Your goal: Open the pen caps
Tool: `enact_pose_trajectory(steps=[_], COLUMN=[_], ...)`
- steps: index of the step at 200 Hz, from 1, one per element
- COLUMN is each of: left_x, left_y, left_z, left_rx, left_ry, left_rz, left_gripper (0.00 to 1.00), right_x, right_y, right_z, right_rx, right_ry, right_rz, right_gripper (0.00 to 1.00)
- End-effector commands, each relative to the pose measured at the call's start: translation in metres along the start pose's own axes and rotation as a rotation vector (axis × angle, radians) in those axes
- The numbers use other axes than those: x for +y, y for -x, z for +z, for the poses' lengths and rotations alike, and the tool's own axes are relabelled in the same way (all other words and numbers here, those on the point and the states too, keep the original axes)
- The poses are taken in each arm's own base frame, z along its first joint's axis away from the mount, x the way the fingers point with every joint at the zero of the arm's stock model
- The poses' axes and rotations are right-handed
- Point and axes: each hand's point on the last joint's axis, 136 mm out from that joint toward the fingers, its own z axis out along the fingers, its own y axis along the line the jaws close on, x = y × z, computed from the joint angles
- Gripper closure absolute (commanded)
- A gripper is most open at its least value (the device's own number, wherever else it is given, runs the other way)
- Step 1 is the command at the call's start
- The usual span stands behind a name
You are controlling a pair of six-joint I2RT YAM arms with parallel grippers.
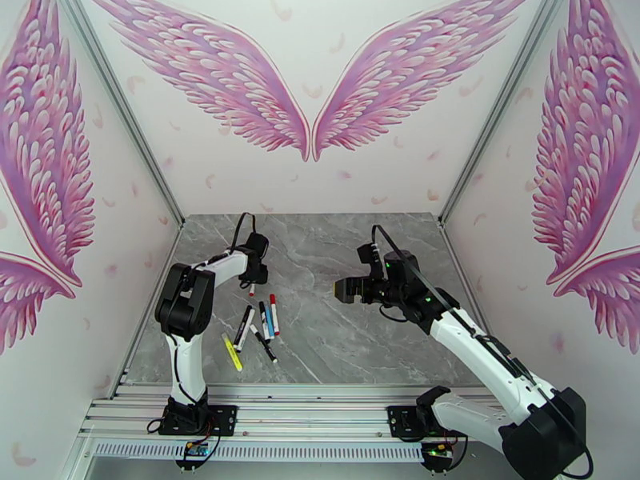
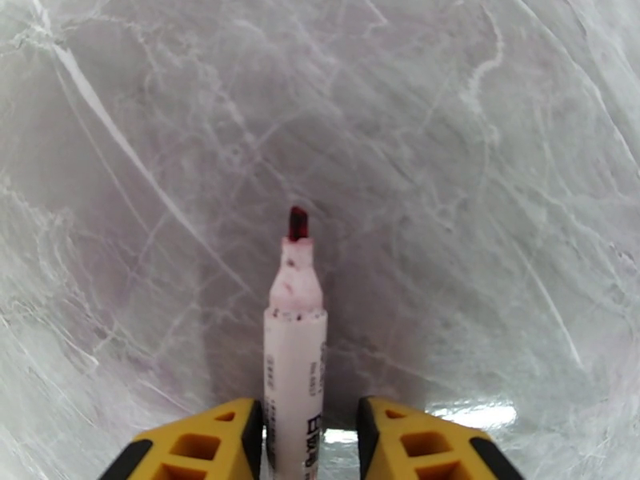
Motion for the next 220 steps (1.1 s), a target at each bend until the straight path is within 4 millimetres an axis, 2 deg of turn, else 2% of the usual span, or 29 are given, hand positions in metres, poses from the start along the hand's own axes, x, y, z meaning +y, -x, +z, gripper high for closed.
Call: enact_pose_trajectory(steps=[1, 36, 61, 83, 102, 105, 138, 157, 180, 199, 220], left_x=[0.002, 0.007, -0.001, -0.003, 0.001, 0.003, 0.018, 0.029, 0.04, 0.051, 0.059], left_y=[0.005, 0.014, 0.018, 0.01, -0.005, -0.017, -0.076, -0.109, -0.152, -0.182, -0.205], left_z=[-0.003, -0.019, -0.048, -0.075, -0.098, -0.094, -0.114, -0.124, -0.131, -0.134, -0.131], left_rx=[0.006, -0.025, -0.055, -0.086, -0.092, -0.068, -0.031, -0.013, 0.022, 0.029, 0.045], left_ry=[-0.001, -0.004, -0.065, -0.108, -0.128, -0.122, -0.085, -0.055, -0.015, 0.024, 0.04], left_rz=[-0.007, -0.03, -0.055, -0.106, -0.161, -0.168, -0.273, -0.345, -0.418, -0.48, -0.536], left_gripper=[0.6, 0.58, 0.55, 0.5, 0.47, 0.47, 0.47, 0.52, 0.52, 0.53, 0.55], right_x=[0.006, 0.008, 0.011, 0.014, 0.016, 0.016, 0.025, 0.034, 0.041, 0.041, 0.041], right_y=[0.005, 0.004, 0.0, -0.006, -0.015, -0.016, -0.031, -0.04, -0.051, -0.058, -0.061], right_z=[-0.007, -0.007, -0.007, -0.007, -0.006, -0.006, -0.006, -0.005, -0.002, 0.001, 0.003], right_rx=[-0.02, -0.017, -0.009, 0.002, 0.017, 0.02, 0.044, 0.074, 0.109, 0.123, 0.127], right_ry=[-0.001, 0.0, 0.014, 0.023, 0.033, 0.035, 0.074, 0.118, 0.149, 0.15, 0.151], right_rz=[-0.019, -0.024, -0.033, -0.045, -0.054, -0.055, -0.075, -0.087, -0.104, -0.107, -0.1], right_gripper=[0.01, 0.01, 0.01, 0.01, 0.01, 0.01, 0.01, 0.01, 0.01, 0.01, 0.01])
